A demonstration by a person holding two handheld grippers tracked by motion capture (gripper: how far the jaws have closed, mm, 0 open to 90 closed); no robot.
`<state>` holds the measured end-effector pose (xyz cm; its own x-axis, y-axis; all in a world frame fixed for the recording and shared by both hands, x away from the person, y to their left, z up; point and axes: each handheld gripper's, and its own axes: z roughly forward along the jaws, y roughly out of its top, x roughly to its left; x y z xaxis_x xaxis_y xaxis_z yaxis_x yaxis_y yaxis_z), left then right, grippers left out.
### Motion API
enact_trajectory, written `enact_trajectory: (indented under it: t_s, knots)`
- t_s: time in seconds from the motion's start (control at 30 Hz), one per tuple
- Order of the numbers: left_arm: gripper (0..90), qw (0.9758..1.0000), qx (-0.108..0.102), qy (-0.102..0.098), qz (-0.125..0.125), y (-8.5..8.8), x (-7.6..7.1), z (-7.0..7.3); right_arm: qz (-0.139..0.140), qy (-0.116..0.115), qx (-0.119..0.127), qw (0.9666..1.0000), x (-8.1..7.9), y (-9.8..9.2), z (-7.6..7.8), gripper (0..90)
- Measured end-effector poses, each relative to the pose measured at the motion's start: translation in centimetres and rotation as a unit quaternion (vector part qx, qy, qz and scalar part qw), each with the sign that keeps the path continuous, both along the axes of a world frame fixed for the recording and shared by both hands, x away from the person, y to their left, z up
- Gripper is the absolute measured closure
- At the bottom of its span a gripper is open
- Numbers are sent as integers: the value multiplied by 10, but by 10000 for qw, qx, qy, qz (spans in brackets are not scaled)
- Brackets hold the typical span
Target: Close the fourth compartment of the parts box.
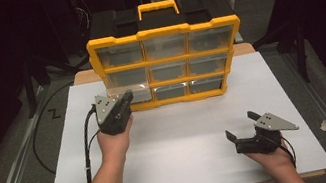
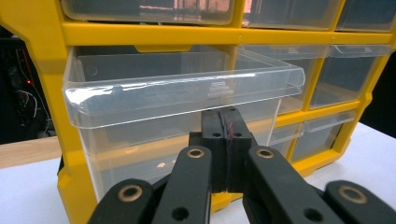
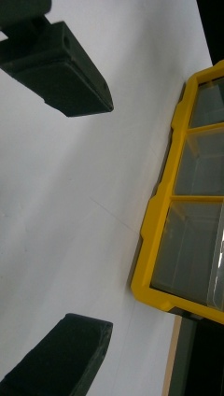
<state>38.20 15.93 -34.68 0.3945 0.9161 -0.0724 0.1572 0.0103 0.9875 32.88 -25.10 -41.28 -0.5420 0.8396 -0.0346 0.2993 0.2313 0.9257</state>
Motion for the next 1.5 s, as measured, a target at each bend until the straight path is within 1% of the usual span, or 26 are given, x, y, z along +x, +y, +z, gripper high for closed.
enact_trajectory:
  t_s: [0.57,0.67,0.7,0.73,0.83,0.87,1.07,1.27,1.33,1.4,1.5]
  knots:
    - [897,9999,87,-4,100,1,18,4,-2,-13,1,10000,0,0,0,7]
    - [897,9998,128,33,129,1,26,7,-4,-10,9,10000,0,0,0,7]
    - [897,9998,128,33,129,1,26,7,-4,-10,9,10000,0,0,0,7]
    - [897,9997,160,59,147,0,30,9,-8,-6,18,10000,0,0,0,7]
    - [897,9997,115,96,167,0,34,9,-9,-5,24,10000,0,-1,0,7]
    - [897,9996,124,118,204,-1,37,9,-13,-1,27,10000,0,-1,0,7]
    - [897,9993,167,162,308,0,48,10,-19,4,52,10000,0,-1,-1,7]
    - [897,9990,162,199,361,1,54,11,-34,25,76,10000,0,-2,-1,7]
    - [896,9988,215,212,389,1,58,12,-29,14,78,10000,0,-3,-1,7]
    - [897,9988,193,230,393,2,60,12,-47,25,84,10000,-1,-4,-1,7]
    - [897,9988,199,208,403,2,61,12,-61,22,94,9999,-1,-5,-1,7]
